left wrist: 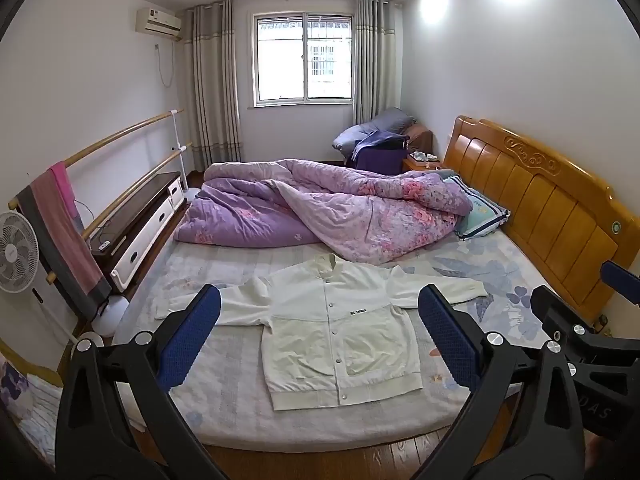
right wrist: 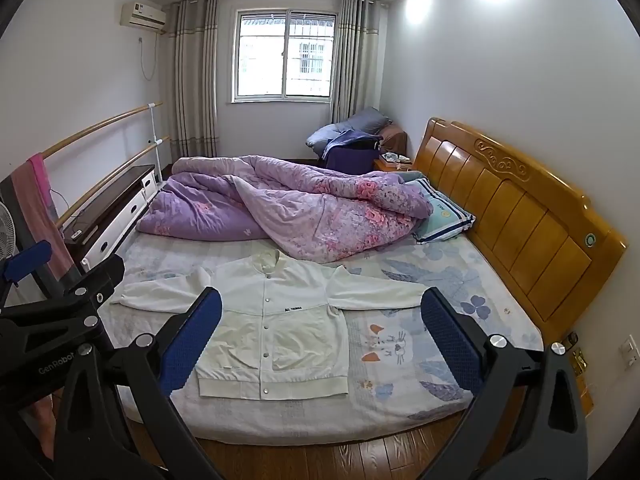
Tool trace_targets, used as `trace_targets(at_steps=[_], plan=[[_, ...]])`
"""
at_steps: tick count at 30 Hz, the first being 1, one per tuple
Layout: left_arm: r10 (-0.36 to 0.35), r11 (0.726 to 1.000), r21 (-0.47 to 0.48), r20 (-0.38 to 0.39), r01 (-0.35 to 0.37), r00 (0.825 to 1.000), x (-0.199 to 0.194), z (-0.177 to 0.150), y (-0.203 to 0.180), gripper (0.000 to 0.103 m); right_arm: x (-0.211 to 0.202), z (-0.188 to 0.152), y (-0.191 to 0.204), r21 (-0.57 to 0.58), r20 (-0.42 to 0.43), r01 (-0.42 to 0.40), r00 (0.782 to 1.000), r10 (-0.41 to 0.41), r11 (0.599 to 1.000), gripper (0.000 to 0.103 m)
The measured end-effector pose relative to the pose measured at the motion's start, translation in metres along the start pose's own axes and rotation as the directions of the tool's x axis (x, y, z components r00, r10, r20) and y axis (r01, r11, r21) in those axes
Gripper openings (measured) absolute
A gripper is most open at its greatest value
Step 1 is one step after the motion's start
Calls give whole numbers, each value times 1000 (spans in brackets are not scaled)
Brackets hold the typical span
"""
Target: Fold large clothes
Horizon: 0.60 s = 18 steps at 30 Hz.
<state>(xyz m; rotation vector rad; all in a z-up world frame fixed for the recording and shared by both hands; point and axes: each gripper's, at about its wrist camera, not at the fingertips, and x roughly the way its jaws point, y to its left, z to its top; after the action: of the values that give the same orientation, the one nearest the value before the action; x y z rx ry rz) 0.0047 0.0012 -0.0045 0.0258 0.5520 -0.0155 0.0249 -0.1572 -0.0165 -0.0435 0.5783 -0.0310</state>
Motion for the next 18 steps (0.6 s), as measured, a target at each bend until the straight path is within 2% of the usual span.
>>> trace_targets(at_steps=[18], plan=[[-18,1000,-3,-2,18,1000,4,-4,0,98,-1,0,0,6,-3,12,1000,-12,1000,96]])
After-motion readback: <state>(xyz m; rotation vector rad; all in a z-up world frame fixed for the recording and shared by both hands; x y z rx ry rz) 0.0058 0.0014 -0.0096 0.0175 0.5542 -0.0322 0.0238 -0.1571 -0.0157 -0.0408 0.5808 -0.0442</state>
